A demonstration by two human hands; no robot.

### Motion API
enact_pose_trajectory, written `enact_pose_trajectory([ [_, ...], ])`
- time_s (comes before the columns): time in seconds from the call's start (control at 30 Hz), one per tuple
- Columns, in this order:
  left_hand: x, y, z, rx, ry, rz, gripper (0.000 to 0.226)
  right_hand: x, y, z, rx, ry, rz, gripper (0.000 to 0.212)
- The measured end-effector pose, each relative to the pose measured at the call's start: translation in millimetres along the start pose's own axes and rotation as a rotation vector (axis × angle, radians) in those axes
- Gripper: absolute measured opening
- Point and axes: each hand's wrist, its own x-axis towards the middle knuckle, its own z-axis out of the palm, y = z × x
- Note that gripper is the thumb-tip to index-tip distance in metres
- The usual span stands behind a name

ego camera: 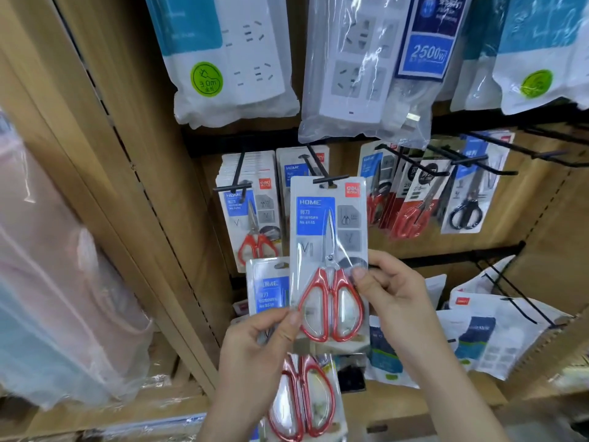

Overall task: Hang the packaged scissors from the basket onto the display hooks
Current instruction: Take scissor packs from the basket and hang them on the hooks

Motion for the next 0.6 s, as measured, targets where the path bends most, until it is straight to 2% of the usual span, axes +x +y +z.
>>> enact_pose_trajectory([
  [0.1, 7.0, -1.1, 0.4, -0.023, -0.011, -0.016, 0.031, 7.3, 1.0, 5.4, -0.024, -0.001, -0.003, 0.022],
  [0.23, 12.1, -4.8, 0.1, -0.074, 0.019, -0.065, 0.032, 10.5, 3.5, 7.5, -0.011, 0.003, -0.007, 0.021],
  [0.37, 16.9, -10.5, 2.8, -0.134, 0.067, -0.15, 0.032, 5.8, 12.2, 7.5, 0.014, -0.051, 0.096, 0.026],
  [0.5, 20.2, -12.0, 6.4, -0.13, 0.102, -0.106, 0.027, -9.9, 26.2, -1.7, 0.006, -0.148, 0.259, 0.029],
  [0.6, 20.9, -15.7, 9.9, -0.098, 0.121, -0.028, 0.031, -21.6, 36.5, -8.1, 0.037, -0.159, 0.265, 0.021],
])
